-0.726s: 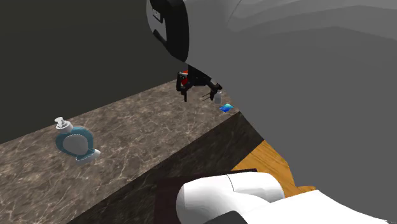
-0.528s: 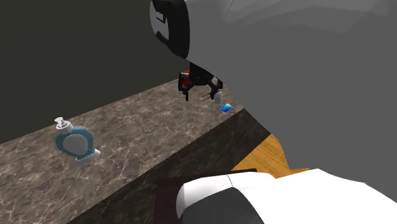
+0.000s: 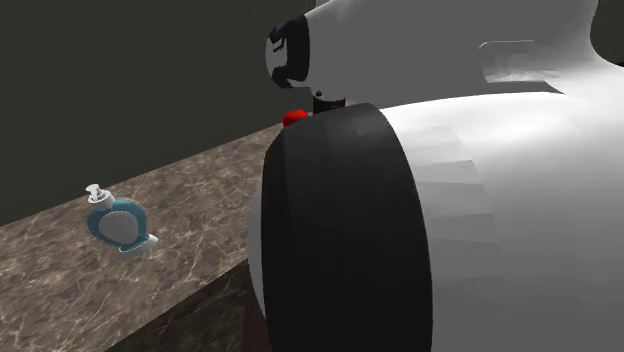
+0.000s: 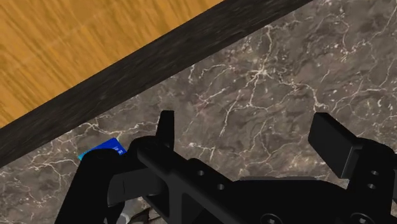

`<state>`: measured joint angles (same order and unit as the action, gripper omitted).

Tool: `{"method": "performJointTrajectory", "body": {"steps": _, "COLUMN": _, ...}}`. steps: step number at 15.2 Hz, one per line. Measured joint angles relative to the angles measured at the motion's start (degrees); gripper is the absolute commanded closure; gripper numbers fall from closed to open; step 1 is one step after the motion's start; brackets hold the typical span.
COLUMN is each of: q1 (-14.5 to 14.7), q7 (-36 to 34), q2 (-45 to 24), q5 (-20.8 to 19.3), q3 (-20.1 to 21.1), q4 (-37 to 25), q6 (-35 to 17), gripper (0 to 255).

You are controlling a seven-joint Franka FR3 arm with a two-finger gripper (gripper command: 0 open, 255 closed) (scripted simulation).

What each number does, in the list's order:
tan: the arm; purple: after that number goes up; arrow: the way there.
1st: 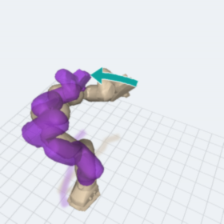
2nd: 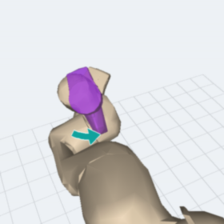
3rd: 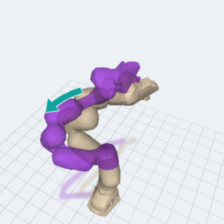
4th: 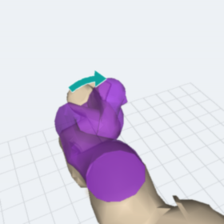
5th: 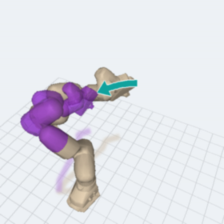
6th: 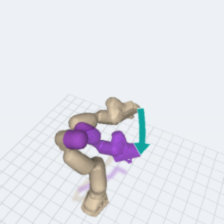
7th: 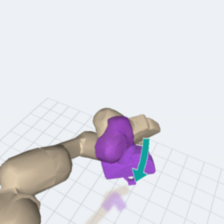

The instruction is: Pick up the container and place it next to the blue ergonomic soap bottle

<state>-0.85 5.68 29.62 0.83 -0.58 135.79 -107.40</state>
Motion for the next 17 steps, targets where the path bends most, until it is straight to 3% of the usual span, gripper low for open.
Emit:
{"method": "performJointTrajectory", "body": {"steps": 9, "q1": -1.32, "q7": 5.84, "q2": -17.07, "q5": -1.85, "q3": -2.95, "q4": -8.13, "q6": -11.93, "gripper": 0}}
{"method": "performJointTrajectory", "body": {"steps": 17, "q1": -2.49, "q7": 10.96, "q2": -33.93, "q5": -1.36, "q3": -4.66, "q4": -20.78, "q6": -18.9, "gripper": 0}}
